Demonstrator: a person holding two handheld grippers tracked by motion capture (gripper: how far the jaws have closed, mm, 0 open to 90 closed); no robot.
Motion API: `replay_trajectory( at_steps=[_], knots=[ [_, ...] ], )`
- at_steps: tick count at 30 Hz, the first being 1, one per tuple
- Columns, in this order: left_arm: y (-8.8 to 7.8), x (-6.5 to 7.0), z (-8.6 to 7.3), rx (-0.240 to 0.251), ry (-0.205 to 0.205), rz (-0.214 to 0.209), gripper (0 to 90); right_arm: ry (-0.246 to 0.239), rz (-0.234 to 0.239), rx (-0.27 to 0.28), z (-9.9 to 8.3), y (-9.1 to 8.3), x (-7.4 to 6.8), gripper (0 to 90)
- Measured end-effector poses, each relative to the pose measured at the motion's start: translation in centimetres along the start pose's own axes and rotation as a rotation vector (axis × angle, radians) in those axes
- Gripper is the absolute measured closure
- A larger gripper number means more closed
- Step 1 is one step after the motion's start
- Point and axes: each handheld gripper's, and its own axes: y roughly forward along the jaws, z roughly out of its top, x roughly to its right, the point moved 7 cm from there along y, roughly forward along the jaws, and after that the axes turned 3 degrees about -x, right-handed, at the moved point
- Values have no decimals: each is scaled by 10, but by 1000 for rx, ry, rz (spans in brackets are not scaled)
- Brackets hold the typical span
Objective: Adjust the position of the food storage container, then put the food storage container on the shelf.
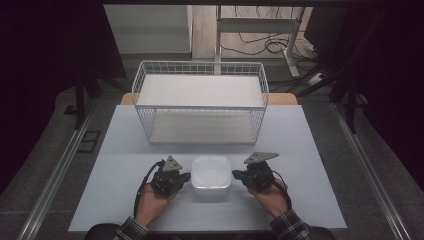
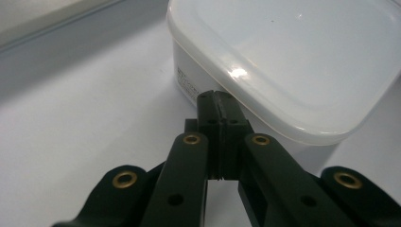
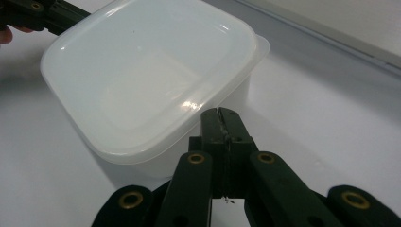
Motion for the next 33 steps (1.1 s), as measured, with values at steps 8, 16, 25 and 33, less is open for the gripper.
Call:
replay_trajectory(
  at_steps=[8,16,25,33],
  knots=[
    [-10,2,-9,32,-15,-56,890,-19,-6,16,-11,-11,-12,892],
    [-31,-11,-22,104,-9,-30,493,-41,-30,76,-19,-33,-4,648],
    [-28,-18,-34,85,-5,-9,202,-32,-87,59,-34,-33,4,227],
    [-30,-17,-29,117,-45,-46,72,4,-74,60,-33,-32,5,196]
  ],
)
